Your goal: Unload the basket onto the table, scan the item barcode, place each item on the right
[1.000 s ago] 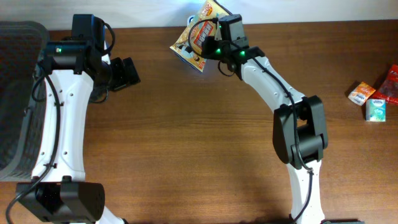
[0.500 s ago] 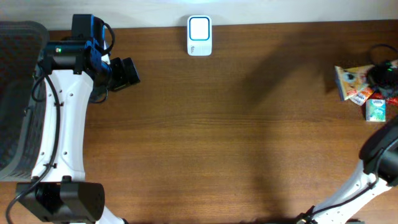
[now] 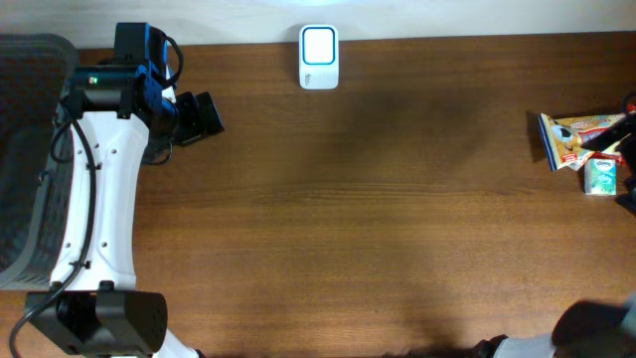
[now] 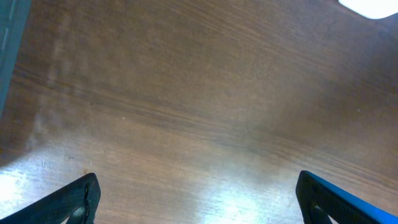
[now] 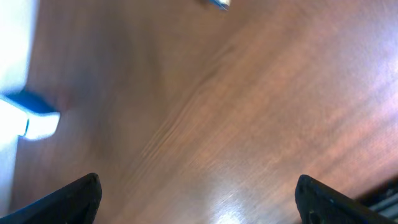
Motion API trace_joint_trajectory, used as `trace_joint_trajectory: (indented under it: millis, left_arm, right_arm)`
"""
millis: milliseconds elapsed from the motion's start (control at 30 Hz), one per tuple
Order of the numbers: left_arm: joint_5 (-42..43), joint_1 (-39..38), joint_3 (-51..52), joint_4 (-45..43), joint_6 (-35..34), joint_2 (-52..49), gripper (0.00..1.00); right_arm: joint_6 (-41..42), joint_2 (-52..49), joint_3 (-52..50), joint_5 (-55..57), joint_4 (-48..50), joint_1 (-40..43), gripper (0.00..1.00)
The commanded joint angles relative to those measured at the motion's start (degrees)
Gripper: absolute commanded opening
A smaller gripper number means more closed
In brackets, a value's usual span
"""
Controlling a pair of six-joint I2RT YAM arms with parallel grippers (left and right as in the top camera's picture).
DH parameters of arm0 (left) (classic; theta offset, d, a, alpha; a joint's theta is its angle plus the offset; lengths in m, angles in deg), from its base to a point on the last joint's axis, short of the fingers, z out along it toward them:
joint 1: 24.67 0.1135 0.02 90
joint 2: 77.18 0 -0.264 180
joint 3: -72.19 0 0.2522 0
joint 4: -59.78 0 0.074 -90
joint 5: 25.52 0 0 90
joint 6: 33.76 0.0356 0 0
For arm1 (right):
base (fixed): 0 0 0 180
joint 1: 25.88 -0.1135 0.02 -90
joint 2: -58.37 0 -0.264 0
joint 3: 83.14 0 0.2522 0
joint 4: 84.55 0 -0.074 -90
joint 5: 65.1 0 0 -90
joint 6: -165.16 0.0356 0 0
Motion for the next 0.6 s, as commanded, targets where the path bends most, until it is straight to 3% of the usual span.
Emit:
trace_joint_trajectory:
  millis: [0, 100, 200, 433, 500, 567]
  left_arm:
    - [0.2, 0.0, -0.1, -0.2, -0.5, 0.2, 0.99]
    - [0.2, 0.0, -0.1, -0.2, -0.5, 0.2, 0.99]
    - [0.2, 0.0, -0.1, -0.2, -0.5, 0.2, 0.99]
    - [0.2, 0.0, -0.1, -0.2, -0.5, 0.2, 0.99]
    - [0.2, 0.0, -0.1, -0.2, -0.5, 0.2, 0.99]
    - [0.2, 0.0, -0.1, -0.2, -0.5, 0.2, 0.99]
  right_arm:
    - [-7.8, 14.3, -8.2, -0.5, -0.6, -6.0, 0.99]
    - [-8.5, 31.8, -23.6, -1.7, -0.6, -15.4, 0.99]
    - [-8.5, 40.4, -30.6, -3.1, -0.8, -17.5, 0.98]
    - [-10.3, 41.2, -32.0, 0.8, -1.3, -17.5, 0.98]
    - [-13.0, 41.0, -36.5, -1.4, 3.9, -18.2, 0.98]
    - [-22.5, 48.4, -49.6, -5.6, 24.6, -27.6, 0.98]
